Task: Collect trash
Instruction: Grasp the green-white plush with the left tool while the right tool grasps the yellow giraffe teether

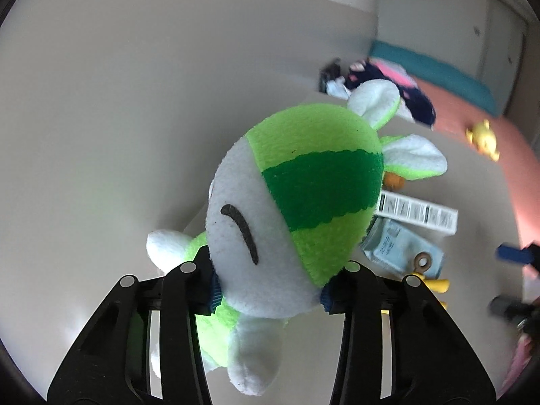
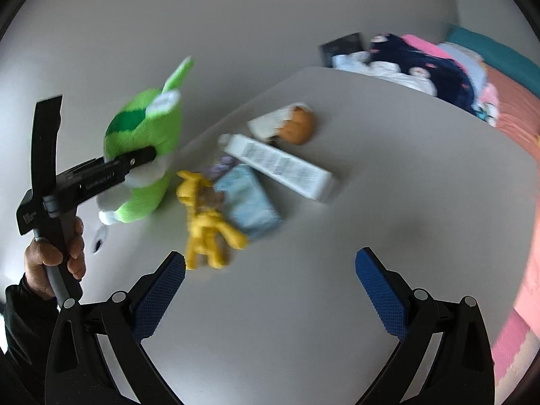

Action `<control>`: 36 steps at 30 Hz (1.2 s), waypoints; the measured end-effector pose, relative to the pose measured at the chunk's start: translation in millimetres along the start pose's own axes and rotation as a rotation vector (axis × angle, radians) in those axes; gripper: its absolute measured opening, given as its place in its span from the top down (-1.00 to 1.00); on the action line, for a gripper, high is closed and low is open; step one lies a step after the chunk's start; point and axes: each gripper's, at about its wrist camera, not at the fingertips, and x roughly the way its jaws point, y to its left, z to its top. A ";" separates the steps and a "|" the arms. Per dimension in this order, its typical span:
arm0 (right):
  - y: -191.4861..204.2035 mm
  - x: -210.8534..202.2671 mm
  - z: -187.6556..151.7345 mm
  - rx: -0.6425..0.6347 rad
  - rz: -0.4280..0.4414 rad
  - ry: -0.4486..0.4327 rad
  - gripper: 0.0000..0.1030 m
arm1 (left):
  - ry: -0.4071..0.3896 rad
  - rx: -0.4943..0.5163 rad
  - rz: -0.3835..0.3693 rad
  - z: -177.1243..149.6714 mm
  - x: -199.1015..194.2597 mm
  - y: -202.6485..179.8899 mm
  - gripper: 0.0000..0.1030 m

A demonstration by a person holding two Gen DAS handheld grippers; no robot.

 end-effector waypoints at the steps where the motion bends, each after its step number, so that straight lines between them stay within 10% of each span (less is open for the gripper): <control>1: 6.2 3.5 2.8 -0.013 0.009 0.006 -0.95 | -0.010 -0.013 0.006 -0.4 -7.5 3.7 0.19; 7: 47.3 28.9 22.0 -0.088 0.052 0.033 -0.87 | -0.047 -0.056 -0.007 -6.7 -48.6 23.4 0.19; 18: 88.1 74.1 32.6 -0.261 -0.029 0.174 -0.13 | -0.064 -0.098 -0.016 -16.5 -66.3 46.1 0.19; 24: 59.9 56.9 28.5 -0.100 0.061 0.165 -0.13 | -0.073 -0.095 -0.028 -17.6 -66.0 49.4 0.18; 36: 79.0 79.4 22.4 -0.280 -0.085 0.247 -0.35 | -0.072 -0.100 -0.051 -19.3 -70.0 59.2 0.17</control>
